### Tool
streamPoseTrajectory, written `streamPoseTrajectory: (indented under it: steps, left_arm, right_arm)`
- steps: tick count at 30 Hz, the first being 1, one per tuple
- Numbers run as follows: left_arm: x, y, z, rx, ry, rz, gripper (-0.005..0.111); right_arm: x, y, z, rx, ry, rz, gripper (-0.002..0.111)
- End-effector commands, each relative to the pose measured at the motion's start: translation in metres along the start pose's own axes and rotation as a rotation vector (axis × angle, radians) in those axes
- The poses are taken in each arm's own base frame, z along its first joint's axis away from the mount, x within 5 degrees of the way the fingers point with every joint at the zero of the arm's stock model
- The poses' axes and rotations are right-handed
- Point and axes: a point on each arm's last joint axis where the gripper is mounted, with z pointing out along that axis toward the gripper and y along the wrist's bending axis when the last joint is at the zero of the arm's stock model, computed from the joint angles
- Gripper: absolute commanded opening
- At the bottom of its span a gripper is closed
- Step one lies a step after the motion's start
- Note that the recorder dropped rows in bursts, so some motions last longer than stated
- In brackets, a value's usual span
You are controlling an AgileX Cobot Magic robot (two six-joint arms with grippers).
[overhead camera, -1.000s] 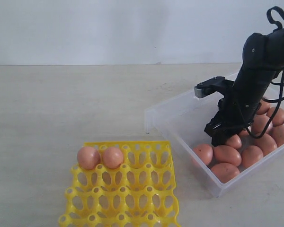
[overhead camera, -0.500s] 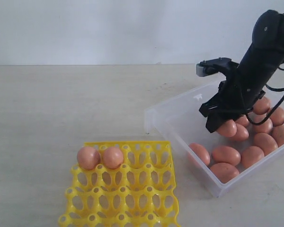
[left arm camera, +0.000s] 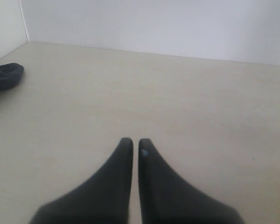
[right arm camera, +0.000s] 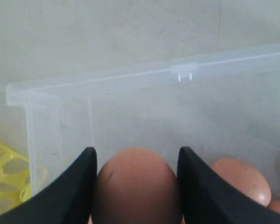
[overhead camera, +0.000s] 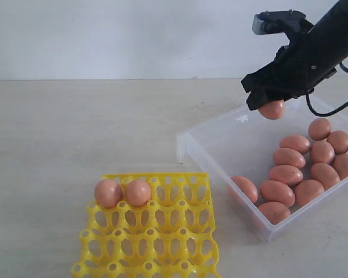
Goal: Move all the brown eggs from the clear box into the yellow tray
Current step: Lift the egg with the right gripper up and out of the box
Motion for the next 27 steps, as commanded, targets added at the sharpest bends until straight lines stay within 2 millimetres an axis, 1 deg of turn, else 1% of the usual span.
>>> streamPoseTrajectory:
  steps: [1, 5, 7, 9, 14, 17, 20, 27]
  left_arm:
    - [0.001, 0.000, 0.000, 0.009, -0.002, 0.006, 0.004]
    - [0.001, 0.000, 0.000, 0.009, -0.002, 0.006, 0.004]
    - [0.001, 0.000, 0.000, 0.009, -0.002, 0.006, 0.004]
    - [0.001, 0.000, 0.000, 0.009, -0.002, 0.006, 0.004]
    - [0.001, 0.000, 0.000, 0.009, -0.002, 0.006, 0.004]
    - [0.001, 0.000, 0.000, 0.009, -0.002, 0.006, 0.004]
    - [0.001, 0.000, 0.000, 0.009, -0.002, 0.006, 0.004]
    - [0.001, 0.000, 0.000, 0.009, -0.002, 0.006, 0.004]
  right_arm:
    - [-0.011, 0.005, -0.025, -0.006, -0.149, 0.049, 0.000]
    - [-0.012, 0.014, -0.050, -0.024, -0.387, 0.156, 0.000]
    - [-0.008, 0.020, -0.061, -0.011, -0.489, 0.179, 0.000]
    - [0.001, 0.028, -0.070, 0.030, -0.560, 0.149, 0.000]
    - [0.029, 0.046, -0.080, 0.071, -0.591, 0.018, 0.000]
    - [0.046, 0.046, -0.084, 0.093, -0.601, 0.010, 0.000]
    - [0.062, 0.045, -0.084, 0.115, -0.605, 0.019, 0.000]
    - [0.093, 0.046, -0.086, 0.128, -0.594, 0.029, 0.000]
